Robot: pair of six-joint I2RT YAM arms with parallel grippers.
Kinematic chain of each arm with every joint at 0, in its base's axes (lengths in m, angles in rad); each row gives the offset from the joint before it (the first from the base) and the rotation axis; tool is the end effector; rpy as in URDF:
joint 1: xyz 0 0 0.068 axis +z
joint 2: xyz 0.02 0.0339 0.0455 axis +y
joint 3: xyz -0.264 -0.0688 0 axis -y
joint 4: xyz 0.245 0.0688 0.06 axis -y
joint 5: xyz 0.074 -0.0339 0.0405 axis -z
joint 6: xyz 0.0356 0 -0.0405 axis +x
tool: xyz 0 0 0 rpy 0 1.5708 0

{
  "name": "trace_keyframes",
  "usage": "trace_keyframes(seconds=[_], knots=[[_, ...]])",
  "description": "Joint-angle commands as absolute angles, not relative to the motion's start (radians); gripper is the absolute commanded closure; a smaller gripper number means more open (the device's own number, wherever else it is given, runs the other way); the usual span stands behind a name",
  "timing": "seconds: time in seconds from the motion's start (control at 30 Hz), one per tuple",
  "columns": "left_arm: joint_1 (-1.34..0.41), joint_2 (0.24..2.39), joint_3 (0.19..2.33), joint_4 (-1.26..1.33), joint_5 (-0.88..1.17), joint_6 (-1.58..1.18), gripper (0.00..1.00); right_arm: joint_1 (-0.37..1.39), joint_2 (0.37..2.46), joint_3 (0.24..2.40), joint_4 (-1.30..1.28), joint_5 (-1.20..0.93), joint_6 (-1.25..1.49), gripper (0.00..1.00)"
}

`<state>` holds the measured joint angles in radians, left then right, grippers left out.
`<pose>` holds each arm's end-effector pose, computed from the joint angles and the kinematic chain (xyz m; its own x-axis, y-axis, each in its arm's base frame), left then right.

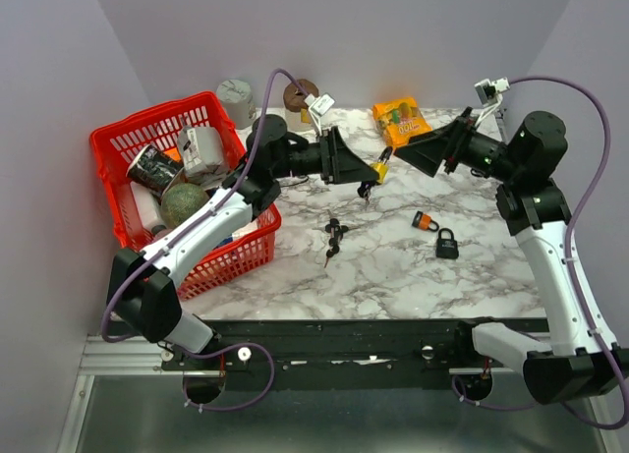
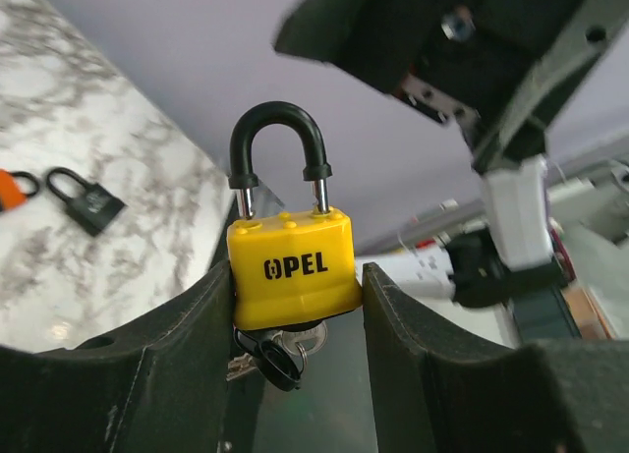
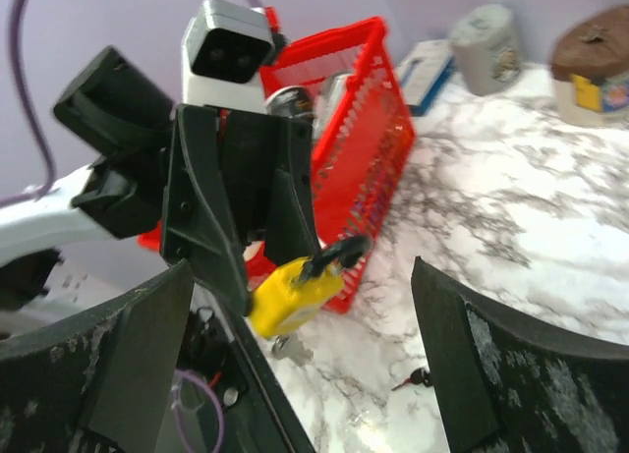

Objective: Unlock with the key

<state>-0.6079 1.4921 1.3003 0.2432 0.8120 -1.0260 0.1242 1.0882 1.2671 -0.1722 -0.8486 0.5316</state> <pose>0.2722 -0.2209 0.3939 -0.8230 -0.1442 -0.5494 0.5480 0.0531 -0.8348 0.2204 0.0544 0.4506 -0.4132 0.2861 -0.8645 -0.7158 0.4849 0.5026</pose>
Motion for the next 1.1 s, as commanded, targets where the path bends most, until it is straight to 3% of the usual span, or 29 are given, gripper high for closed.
trace_keyframes(seconds=[0.0, 0.13, 0.37, 0.6, 0.77, 0.8, 0.93, 1.07], knots=[[-0.603, 1.398, 1.233, 0.498, 1.051, -1.175, 1.0, 0.127, 1.143, 1.305, 0.072, -1.12, 0.607, 0.01], [-0.604, 1.397, 1.207, 0.667, 1.098, -1.299, 1.0, 0.164, 1.179, 1.327, 0.124, -1.221, 0.656, 0.02], [-0.604, 1.401, 1.224, 0.666, 1.094, -1.304, 1.0, 0.219, 1.194, 1.278, 0.216, -1.316, 0.753, 0.11], [-0.604, 1.402, 1.227, 0.629, 1.068, -1.269, 1.0, 0.219, 1.183, 1.22, 0.328, -1.351, 0.876, 0.45], [-0.601, 1.39, 1.256, 0.442, 1.022, -1.149, 1.0, 0.219, 1.187, 1.218, 0.29, -1.353, 0.867, 0.66], [-0.603, 1.381, 1.265, 0.392, 1.009, -1.067, 1.0, 0.221, 1.189, 1.226, 0.273, -1.348, 0.858, 0.76], [-0.601, 1.362, 1.319, 0.082, 0.914, -0.871, 1.0, 0.221, 1.2, 1.247, 0.198, -1.316, 0.812, 0.9], [-0.601, 1.351, 1.356, -0.11, 0.795, -0.732, 1.0, 0.219, 1.21, 1.259, 0.161, -1.298, 0.81, 0.91]])
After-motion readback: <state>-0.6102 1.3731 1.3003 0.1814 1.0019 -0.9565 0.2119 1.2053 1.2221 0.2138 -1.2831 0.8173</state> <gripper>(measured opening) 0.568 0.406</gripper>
